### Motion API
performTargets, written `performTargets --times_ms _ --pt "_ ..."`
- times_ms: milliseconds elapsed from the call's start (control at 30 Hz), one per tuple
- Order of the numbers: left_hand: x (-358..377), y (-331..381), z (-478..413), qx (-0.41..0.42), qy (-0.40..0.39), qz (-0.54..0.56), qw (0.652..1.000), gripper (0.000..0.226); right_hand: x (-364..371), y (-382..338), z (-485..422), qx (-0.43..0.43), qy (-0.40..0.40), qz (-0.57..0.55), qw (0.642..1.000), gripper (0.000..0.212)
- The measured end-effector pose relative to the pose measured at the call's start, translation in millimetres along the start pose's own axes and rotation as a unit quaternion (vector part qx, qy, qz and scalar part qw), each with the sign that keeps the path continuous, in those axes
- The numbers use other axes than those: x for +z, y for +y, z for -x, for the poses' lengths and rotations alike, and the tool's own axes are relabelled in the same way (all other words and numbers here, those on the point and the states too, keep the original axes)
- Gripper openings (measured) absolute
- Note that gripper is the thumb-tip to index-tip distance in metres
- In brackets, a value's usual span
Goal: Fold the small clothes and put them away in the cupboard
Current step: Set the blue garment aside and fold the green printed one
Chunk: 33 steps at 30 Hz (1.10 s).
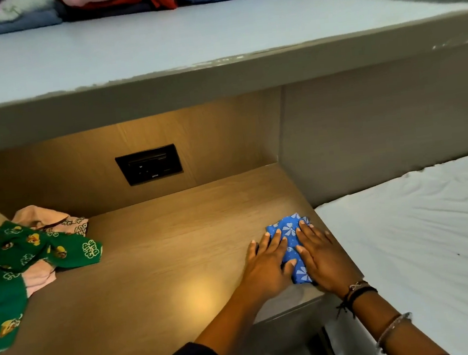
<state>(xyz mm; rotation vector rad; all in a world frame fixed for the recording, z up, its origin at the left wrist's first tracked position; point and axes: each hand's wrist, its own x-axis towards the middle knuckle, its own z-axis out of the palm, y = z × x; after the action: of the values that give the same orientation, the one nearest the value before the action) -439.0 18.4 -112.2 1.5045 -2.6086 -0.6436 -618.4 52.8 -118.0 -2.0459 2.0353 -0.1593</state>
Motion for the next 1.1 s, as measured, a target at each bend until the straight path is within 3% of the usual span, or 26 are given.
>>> performTargets --times_ms 167,300,433,500,667,833,933,1000,1100 --pt "-15 0 5 -0.003 -0.021 0.025 0.999 0.071 -12 -7 1 0.008 0.002 -0.013 1.0 0.073" --pt "-37 -26 39 -0.022 0.051 0.092 0.994 0.067 -26 -37 9 0.007 0.085 0.027 0.996 0.064" --pt "-74 -112 97 -0.118 0.128 0.066 0.983 0.053 -37 -117 -14 -0.086 0.12 0.012 0.989 0.047" --pt "-105 -173 132 -0.195 0.184 0.013 0.963 0.053 -37 -179 -37 -0.148 0.086 0.013 0.985 0.04" --pt "-180 -301 206 -0.384 0.259 -0.098 0.881 0.064 -11 -339 -89 -0.249 -0.021 -0.038 0.968 0.055" --pt "-216 -358 231 -0.423 0.236 -0.118 0.867 0.072 10 -477 -128 -0.277 -0.059 -0.119 0.952 0.058" --pt "-231 -372 232 -0.426 0.272 -0.074 0.86 0.061 18 -534 -147 -0.263 -0.058 -0.171 0.948 0.056" --pt "-239 -374 229 -0.436 0.303 -0.012 0.847 0.048 25 -560 -160 -0.221 -0.064 -0.208 0.951 0.039" --pt "-247 -378 224 -0.527 0.349 0.136 0.763 0.037 33 -573 -172 -0.15 -0.087 -0.236 0.956 0.029"
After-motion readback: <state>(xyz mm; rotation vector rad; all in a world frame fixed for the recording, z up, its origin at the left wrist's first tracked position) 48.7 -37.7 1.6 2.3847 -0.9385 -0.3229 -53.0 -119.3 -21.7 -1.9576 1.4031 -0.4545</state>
